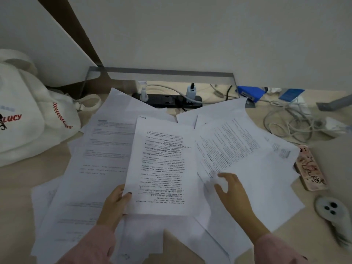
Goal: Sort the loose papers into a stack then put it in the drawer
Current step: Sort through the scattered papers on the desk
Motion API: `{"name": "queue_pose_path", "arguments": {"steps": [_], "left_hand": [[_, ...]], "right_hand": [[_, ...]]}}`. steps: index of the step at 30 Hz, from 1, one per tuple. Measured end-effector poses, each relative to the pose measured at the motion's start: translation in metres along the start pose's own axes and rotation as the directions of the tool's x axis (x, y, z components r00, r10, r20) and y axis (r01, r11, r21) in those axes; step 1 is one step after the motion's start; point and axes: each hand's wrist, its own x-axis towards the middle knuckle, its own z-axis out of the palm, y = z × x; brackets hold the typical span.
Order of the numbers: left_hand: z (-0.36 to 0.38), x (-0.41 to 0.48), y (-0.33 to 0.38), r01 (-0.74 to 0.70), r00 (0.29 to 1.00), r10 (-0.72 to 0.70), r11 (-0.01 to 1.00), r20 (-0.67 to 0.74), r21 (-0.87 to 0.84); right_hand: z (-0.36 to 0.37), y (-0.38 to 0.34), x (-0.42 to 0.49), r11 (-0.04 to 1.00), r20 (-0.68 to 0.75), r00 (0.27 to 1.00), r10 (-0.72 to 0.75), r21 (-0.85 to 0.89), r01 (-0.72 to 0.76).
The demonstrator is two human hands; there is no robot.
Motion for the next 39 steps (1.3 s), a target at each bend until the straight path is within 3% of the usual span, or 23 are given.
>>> {"name": "queue_pose_path", "arguments": {"steps": [4,7,10,13,16,19,23,26,29,31,34,39], "left_hand": [[-0.006,0.007,-0.001,-0.028,0.998,0.025,0.997,-0.055,-0.065],[-0.012,0.013,-0.005,0.007,0.992,-0.049,0.937,-0.114,-0.349],[-0.004,0.016,-0.016,0.066,0.996,-0.085,0.857,-0.015,-0.511],[0.021,0.008,-0.026,0.073,0.997,-0.071,0.928,0.019,-0.366],[0.033,0.004,-0.029,0.047,0.999,-0.046,0.98,0.01,-0.193],[0.017,0.007,-0.016,-0.008,0.999,0.004,0.994,-0.034,-0.113],[-0.022,0.009,0.011,-0.054,0.998,0.052,0.997,-0.026,-0.054],[-0.049,0.018,0.023,-0.056,0.998,0.057,0.995,-0.018,0.083],[-0.059,0.025,0.033,-0.091,0.996,0.092,0.97,0.006,0.223],[-0.055,0.028,0.038,-0.11,0.994,0.104,0.962,0.036,0.25],[-0.043,0.034,0.04,-0.11,0.993,0.099,0.966,0.059,0.233],[-0.02,0.043,0.033,-0.147,0.987,0.129,0.96,0.092,0.238]], "right_hand": [[0.017,-0.006,0.025,0.958,0.098,0.994,-0.049,-0.277,0.075],[0.033,-0.005,0.023,0.916,0.125,0.991,-0.049,-0.391,0.094],[0.043,-0.001,0.018,0.853,0.107,0.987,-0.12,-0.498,0.157],[0.044,-0.003,0.019,0.798,0.055,0.976,-0.21,-0.567,0.204],[0.041,-0.005,0.021,0.81,0.021,0.976,-0.215,-0.555,0.19],[0.027,-0.012,0.025,0.925,-0.097,0.994,-0.052,-0.38,0.011],[-0.001,-0.018,0.026,0.984,-0.209,0.965,0.156,-0.051,-0.17],[-0.024,-0.024,0.018,0.976,-0.268,0.941,0.207,0.126,-0.179],[-0.043,-0.034,0.003,0.985,-0.289,0.952,0.103,0.16,-0.058],[-0.048,-0.044,-0.009,0.995,-0.257,0.966,-0.018,0.094,0.044],[-0.039,-0.06,-0.028,0.979,-0.097,0.974,-0.204,-0.044,0.2],[0.015,-0.086,-0.05,0.946,0.173,0.933,-0.316,-0.022,0.324]]}}
